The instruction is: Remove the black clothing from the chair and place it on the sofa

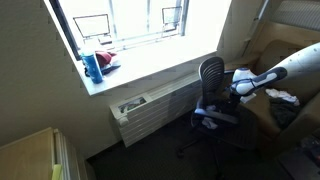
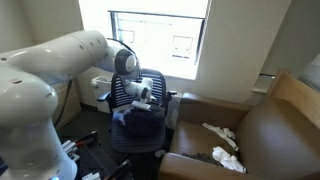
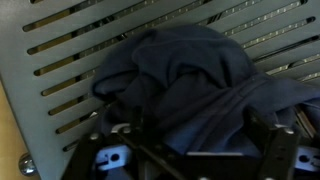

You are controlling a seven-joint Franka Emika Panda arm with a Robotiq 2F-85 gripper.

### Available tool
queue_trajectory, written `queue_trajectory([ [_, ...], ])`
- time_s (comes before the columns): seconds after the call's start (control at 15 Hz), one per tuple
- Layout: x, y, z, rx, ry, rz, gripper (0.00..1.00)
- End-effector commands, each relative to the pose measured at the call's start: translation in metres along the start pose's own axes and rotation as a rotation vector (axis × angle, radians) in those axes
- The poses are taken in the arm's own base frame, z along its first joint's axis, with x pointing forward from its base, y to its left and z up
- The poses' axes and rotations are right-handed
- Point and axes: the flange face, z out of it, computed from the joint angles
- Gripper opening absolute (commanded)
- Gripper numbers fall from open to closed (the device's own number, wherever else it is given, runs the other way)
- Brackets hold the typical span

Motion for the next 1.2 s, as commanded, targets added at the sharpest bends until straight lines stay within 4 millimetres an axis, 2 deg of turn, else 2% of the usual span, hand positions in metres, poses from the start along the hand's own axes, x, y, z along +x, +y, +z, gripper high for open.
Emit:
queue_trajectory([
  [0.0, 0.001, 0.0, 0.0, 0.0, 0.0, 0.001, 1.0],
  [0.07, 0.001, 0.002, 0.003, -0.016, -0.002, 0.006, 0.75],
  [0.13, 0.001, 0.003, 0.004, -0.016, -0.008, 0.005, 0.74],
  [0.27, 0.001, 0.001, 0.008, -0.018, -0.016, -0.001, 0.61],
  [0.8, -0.007, 0.012, 0.019, -0.032, -0.049, 0.03, 0.04],
  [0.87, -0.009, 0.013, 0.019, -0.03, -0.059, 0.033, 0.01],
  [1.0, -0.014, 0.019, 0.011, -0.028, -0.085, 0.036, 0.0],
  [1.07, -0.019, 0.025, -0.001, -0.068, -0.085, 0.073, 0.02],
  [1.13, -0.025, 0.032, -0.021, -0.117, -0.062, 0.115, 0.03],
])
